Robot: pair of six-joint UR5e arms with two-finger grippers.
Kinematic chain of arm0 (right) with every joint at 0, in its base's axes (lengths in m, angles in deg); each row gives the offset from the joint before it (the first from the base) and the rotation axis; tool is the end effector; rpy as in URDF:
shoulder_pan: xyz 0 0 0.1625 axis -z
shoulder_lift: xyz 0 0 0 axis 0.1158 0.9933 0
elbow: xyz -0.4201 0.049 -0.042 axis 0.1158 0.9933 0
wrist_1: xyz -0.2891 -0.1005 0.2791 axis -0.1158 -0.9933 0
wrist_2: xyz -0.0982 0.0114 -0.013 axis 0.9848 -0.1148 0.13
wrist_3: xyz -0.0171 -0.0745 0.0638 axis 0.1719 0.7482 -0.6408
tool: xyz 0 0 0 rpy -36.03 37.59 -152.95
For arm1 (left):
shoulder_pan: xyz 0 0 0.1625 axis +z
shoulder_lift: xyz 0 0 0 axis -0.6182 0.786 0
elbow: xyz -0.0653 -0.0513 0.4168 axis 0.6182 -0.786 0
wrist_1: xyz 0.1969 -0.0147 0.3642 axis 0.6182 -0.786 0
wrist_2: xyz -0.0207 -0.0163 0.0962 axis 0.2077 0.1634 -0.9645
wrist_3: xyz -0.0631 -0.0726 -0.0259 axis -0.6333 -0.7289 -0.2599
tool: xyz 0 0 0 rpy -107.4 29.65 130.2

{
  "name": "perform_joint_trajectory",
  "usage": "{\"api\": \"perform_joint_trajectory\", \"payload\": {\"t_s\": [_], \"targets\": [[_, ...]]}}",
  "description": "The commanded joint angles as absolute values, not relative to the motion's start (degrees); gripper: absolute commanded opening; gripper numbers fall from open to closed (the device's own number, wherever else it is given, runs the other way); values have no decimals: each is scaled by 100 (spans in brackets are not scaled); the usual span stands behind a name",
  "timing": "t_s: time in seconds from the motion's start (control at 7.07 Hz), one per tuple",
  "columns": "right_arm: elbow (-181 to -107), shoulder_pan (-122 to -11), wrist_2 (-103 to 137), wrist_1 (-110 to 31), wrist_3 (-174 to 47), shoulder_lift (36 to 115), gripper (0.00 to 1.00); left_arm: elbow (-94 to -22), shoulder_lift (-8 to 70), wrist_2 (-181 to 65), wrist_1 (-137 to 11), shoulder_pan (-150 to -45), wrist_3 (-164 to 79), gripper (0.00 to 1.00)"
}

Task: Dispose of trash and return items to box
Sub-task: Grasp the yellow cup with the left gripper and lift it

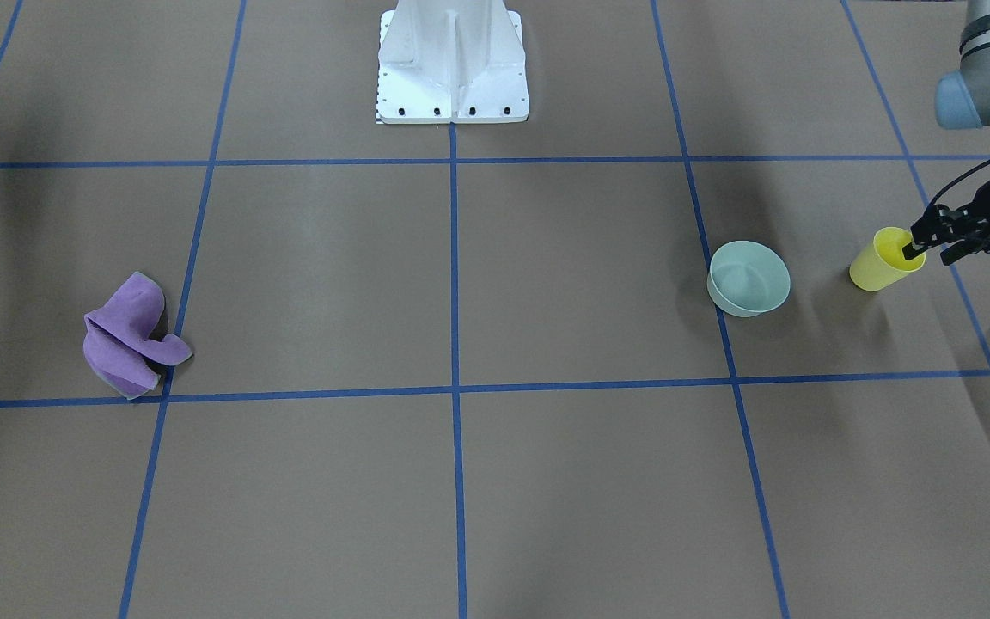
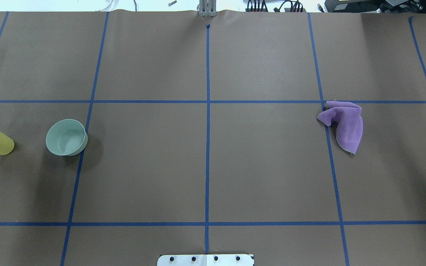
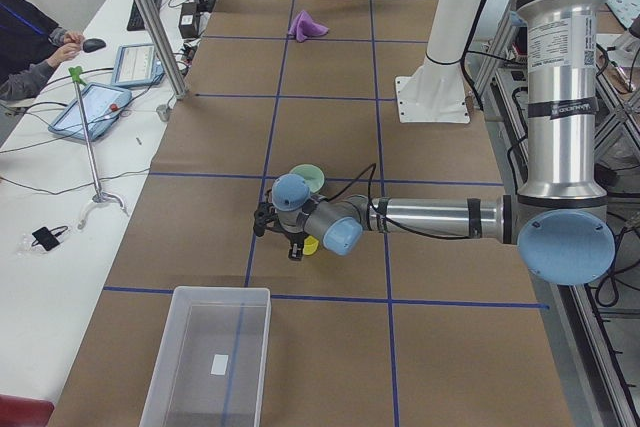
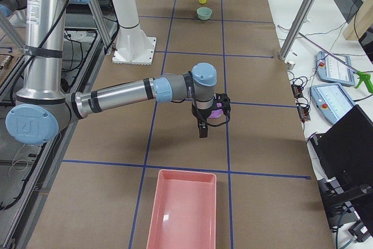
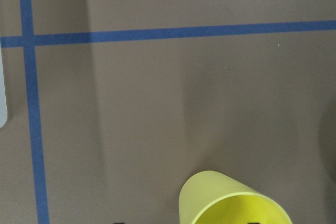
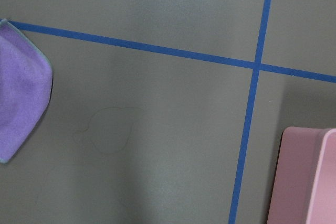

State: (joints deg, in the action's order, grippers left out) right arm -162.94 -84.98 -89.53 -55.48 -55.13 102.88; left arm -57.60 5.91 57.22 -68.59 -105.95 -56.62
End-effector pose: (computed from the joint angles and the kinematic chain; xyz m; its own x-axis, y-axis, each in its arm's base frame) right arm -0.0207 -0.4445 0.5387 0.7459 -0.1503 0.6489 0.0949 0.9883 0.1197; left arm 0.1221 -0.4590 0.6337 0.6094 0.0979 -0.7868 -0.0520 0.9951 0.0836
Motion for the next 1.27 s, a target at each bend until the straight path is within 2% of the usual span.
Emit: {"api": "perform_joint_trajectory", "payload": {"t_s": [0.0, 0.14, 0.57, 0.99, 1.13], "targets": [[-16284, -8487, -8946, -5548, -5514, 10288, 100, -5764, 591, 5721, -6859, -10516, -5663, 35], [-16292, -8487, -8946, -5548, -5514, 10288, 100, -5764, 591, 5721, -6867, -10507, -5663, 0], [-16292, -8487, -8946, -5548, -5522, 10288, 100, -5912, 547, 5730, -6947, -10560, -5645, 0], [-16310, -8487, -8955, -5539, -5558, 10279, 100, -6535, 354, 5931, -6641, -10892, -5619, 0], [-16319, -8496, -8955, -5539, -5558, 10262, 100, -6546, 345, 5923, -6621, -10903, -5610, 0]]}}
